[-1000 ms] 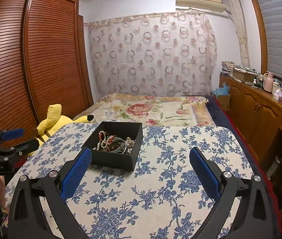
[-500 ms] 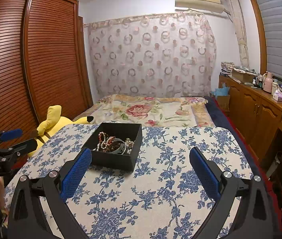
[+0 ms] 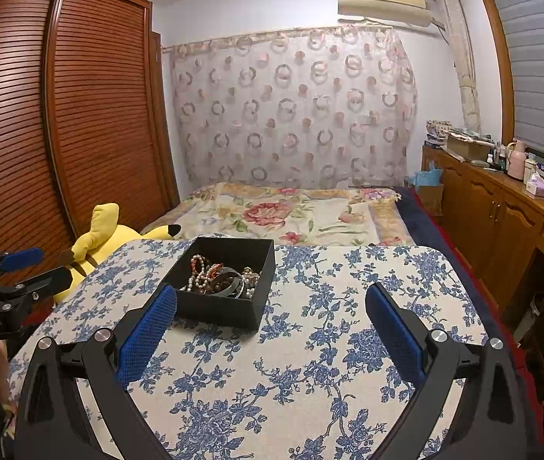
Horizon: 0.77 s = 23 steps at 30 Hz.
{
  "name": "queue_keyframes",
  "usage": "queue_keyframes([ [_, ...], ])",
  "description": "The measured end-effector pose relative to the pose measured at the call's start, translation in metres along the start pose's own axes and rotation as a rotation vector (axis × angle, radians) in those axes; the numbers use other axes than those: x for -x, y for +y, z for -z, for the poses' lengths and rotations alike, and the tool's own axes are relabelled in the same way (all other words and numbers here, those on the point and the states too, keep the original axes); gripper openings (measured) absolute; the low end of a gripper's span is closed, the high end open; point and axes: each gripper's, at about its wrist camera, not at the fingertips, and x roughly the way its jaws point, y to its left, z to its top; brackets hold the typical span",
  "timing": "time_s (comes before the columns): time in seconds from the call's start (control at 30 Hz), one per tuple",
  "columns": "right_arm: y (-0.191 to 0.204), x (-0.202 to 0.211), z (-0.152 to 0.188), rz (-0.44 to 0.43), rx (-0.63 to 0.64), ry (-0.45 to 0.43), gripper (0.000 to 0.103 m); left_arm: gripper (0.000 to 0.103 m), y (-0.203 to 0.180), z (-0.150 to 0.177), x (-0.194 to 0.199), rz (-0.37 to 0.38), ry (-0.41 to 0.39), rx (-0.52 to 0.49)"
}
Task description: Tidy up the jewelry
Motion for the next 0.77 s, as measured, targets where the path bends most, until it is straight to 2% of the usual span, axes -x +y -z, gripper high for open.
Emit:
queue_keyframes([
  [0.77,-0.0002,0.0006,0.0002,0.000,0.000,-0.003,0.100,0.095,-0.0003,-0.0035,0.0049,0.004,-0.001,0.002],
])
